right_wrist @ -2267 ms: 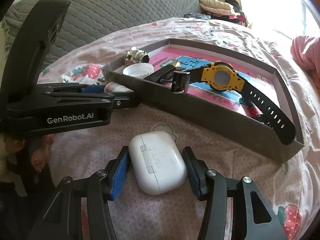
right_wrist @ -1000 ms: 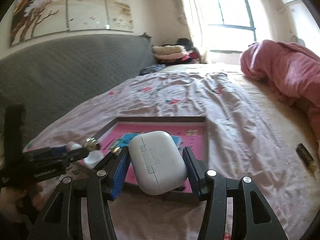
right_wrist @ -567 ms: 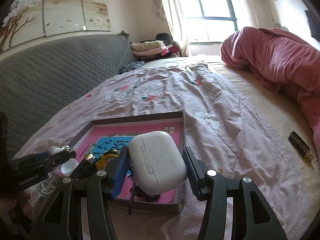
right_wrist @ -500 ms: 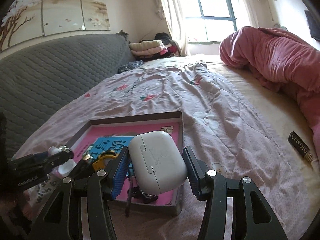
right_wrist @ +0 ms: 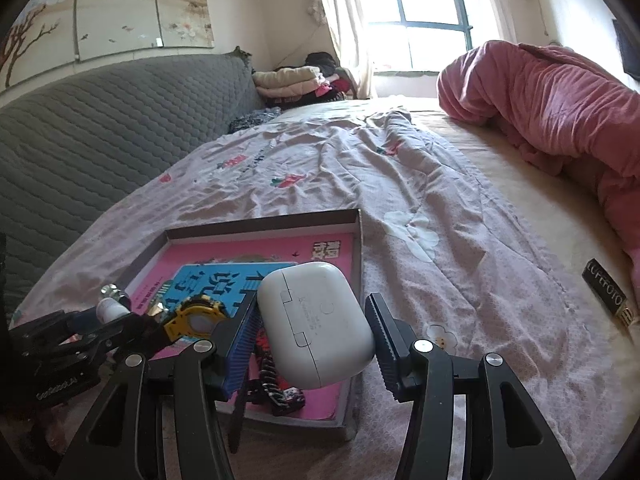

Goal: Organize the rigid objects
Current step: 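Lift and carry the white pill bottle and earbuds case over the tray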

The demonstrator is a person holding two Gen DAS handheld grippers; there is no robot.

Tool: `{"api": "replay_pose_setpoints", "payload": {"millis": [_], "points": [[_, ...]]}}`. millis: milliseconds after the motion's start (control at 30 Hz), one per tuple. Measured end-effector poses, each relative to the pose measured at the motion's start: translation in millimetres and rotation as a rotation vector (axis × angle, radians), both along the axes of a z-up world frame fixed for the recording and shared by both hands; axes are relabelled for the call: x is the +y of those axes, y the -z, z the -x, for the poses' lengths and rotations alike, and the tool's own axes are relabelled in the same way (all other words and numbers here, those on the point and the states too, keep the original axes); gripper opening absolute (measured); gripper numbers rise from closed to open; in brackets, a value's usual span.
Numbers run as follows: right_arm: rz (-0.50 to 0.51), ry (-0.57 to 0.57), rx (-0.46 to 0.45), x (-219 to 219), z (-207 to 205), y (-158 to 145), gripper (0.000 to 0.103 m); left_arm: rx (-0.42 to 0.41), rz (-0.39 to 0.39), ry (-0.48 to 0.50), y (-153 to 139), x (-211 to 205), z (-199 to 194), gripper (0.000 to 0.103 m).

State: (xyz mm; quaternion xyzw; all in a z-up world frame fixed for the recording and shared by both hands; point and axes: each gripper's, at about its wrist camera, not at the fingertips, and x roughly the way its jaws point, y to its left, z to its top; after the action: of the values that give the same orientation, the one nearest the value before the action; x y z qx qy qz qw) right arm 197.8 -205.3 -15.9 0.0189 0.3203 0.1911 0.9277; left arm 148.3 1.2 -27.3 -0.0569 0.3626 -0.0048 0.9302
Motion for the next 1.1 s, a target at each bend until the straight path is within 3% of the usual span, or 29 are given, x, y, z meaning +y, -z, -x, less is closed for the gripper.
{"api": "replay_pose_setpoints", "payload": {"millis": [533, 667, 933, 1100], "points": [[0.083, -0.106, 0.052, 26, 0, 15, 0.055, 0.021, -0.009, 0.031, 3, -3, -3, 0.047], [0.072, -0.138, 0.075, 31, 0, 18, 0.055, 0.036, -0.013, 0.038, 4, -1, -4, 0.047], [-0.047, -0.167, 0.168, 27, -7, 23, 0.055, 0.057, -0.025, 0.05, 4, 1, -9, 0.047], [-0.034, -0.158, 0.168, 28, -6, 24, 0.055, 0.073, -0.027, 0.06, 5, 2, -15, 0.047]]}}
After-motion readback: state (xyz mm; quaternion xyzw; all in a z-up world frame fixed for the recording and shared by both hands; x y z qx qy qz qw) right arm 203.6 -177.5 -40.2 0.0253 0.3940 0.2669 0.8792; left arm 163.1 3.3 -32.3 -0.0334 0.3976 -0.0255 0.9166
